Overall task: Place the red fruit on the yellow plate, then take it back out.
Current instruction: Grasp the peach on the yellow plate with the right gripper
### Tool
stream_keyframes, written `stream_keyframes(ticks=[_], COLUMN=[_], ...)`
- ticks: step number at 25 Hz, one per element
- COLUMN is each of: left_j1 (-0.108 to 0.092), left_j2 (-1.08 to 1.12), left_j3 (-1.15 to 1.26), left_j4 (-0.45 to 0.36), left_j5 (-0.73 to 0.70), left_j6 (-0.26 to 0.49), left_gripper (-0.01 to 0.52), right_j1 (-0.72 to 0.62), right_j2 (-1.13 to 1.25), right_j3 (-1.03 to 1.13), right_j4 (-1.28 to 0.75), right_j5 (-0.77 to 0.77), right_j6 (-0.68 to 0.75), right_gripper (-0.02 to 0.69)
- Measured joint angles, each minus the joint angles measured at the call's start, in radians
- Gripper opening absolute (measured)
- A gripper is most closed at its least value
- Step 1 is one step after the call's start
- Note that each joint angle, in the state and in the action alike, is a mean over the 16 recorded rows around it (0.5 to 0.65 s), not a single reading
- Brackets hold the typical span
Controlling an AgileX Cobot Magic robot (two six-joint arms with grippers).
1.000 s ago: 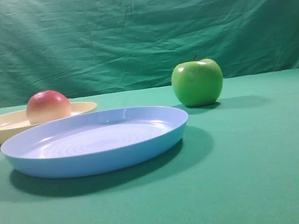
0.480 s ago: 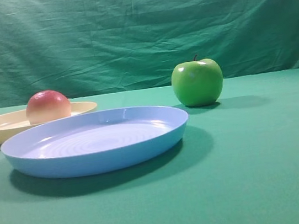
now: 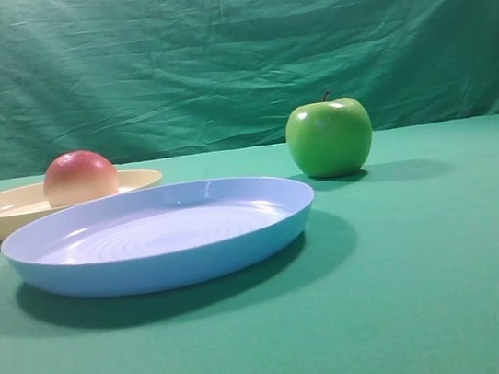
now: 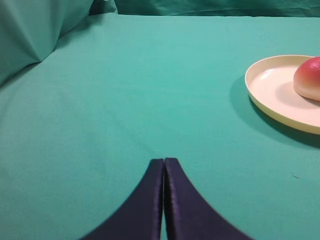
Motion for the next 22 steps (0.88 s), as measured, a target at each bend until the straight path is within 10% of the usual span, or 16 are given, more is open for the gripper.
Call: stream_keyframes(ticks=[22], left_j1=[0.000], left_j2=[0.000], left_j3=[0.000], left_j4=[0.000], left_j5=[0.000], left_j6=[0.000], left_gripper=[0.000], right_j1=[0.006], right_j2=[0.154], right_j3=[-0.383], right_j4=[0.091], right_j5=[0.317], right_j6=[-0.110], right_gripper=[0.000])
